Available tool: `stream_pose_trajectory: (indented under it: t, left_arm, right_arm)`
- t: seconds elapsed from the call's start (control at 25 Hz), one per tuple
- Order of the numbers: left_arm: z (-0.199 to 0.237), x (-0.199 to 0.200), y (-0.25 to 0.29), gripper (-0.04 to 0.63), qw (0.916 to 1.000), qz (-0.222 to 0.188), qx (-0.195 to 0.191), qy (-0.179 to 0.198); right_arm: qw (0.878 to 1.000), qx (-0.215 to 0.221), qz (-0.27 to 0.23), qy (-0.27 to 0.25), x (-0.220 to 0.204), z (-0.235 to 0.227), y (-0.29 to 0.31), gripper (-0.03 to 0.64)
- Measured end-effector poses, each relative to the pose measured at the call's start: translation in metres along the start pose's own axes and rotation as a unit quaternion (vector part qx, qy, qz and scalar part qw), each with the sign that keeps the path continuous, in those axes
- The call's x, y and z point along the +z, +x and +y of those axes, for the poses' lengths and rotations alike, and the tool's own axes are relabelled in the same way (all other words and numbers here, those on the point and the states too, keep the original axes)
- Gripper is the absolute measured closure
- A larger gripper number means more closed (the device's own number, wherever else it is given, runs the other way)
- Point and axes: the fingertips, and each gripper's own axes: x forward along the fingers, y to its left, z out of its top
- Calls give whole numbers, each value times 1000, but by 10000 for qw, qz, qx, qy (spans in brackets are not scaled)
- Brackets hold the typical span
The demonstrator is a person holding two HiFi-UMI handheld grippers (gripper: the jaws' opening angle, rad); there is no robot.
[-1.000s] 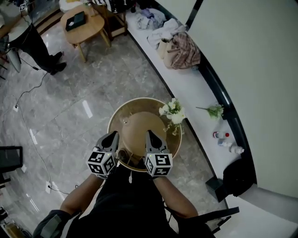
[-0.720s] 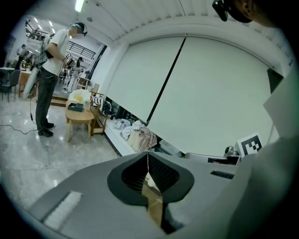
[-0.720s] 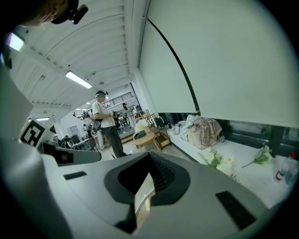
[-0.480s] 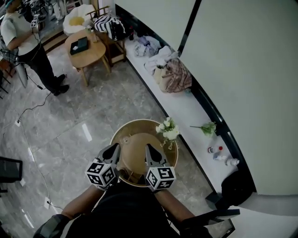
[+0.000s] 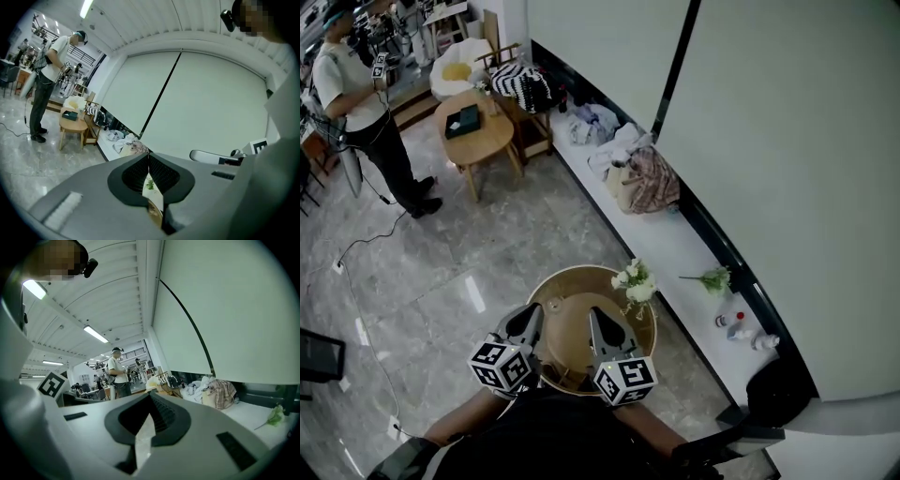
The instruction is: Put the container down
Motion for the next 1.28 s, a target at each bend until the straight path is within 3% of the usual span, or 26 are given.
stream_pose_trajectory:
  t: [0.48, 1.28]
  left_arm:
    - [-17, 19, -4, 591, 9993, -209, -182, 250]
    - [-14, 28, -12, 591, 9987, -320, -226, 328]
  right_arm:
    - [9982, 142, -363, -458, 28, 22, 2, 615]
    - [9975, 309, -381, -503, 30, 39, 13, 615]
